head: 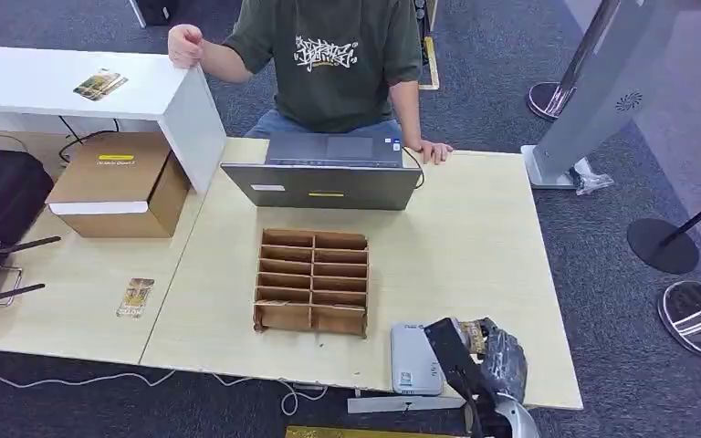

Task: Pass the card to the sensor for recognition and then transmit it.

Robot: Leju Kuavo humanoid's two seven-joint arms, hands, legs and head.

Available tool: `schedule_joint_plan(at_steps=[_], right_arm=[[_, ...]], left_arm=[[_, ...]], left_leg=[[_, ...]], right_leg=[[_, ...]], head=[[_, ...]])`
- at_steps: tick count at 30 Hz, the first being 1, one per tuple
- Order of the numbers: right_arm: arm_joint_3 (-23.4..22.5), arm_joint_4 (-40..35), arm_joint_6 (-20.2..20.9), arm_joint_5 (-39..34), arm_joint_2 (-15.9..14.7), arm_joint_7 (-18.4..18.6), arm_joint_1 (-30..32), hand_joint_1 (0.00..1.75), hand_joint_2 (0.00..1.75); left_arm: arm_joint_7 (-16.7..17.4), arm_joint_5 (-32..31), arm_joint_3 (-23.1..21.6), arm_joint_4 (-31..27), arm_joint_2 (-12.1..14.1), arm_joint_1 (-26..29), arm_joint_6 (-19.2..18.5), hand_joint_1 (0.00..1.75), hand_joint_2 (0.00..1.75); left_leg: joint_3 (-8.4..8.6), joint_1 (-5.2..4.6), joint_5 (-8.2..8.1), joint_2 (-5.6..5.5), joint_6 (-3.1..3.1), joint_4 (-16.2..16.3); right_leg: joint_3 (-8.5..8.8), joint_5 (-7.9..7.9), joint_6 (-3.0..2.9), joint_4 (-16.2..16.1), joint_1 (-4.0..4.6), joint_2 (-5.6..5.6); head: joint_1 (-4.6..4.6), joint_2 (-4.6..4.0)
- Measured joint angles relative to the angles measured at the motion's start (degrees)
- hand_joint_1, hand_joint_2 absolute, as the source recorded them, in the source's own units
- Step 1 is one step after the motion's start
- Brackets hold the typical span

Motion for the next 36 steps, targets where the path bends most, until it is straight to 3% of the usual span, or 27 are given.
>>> schedule_joint_plan(at_steps=[10,18,26,36], right_arm=[[-0.8,-0.7,0.7,-0.7,0.0,-0.2,0.3,1.75,1.75],[1.5,-1.6,2.3,-1.5,0.5,-3.4,0.3,1.75,1.75],[6.2,-1.8,3.3,-2.3,1.0,-2.8,-0.2,1.75,1.75],[6.4,-1.7,3.5,-2.9,0.9,-1.2,-0.8,1.75,1.75]], left_arm=[[-0.2,0.2,0.0,0.0,0.1,0.0,0.1,0.00,0.00],[-0.5,0.3,0.0,0.0,0.1,0.0,0.1,0.00,0.00],[-0.6,0.4,0.0,0.0,0.1,0.0,0.0,0.00,0.00],[-0.1,0.3,0.0,0.0,0.4,0.0,-0.2,0.00,0.00]], left_leg=[[-0.01,0.00,0.00,0.00,0.00,0.0],[0.00,0.01,0.00,0.00,0.00,0.0],[-0.01,0.00,0.00,0.00,0.00,0.0],[0.00,0.00,0.00,0.00,0.00,0.0]], right_leg=[[0.00,0.00,0.00,0.0,0.00,0.00],[0.01,0.00,0.00,0.0,0.00,0.00],[0.01,-0.01,0.00,0.0,0.00,-0.01],[0.02,0.00,0.00,0.0,0.00,0.00]], head=[[0.02,0.00],[0.02,0.00],[0.02,0.00],[0.02,0.00]])
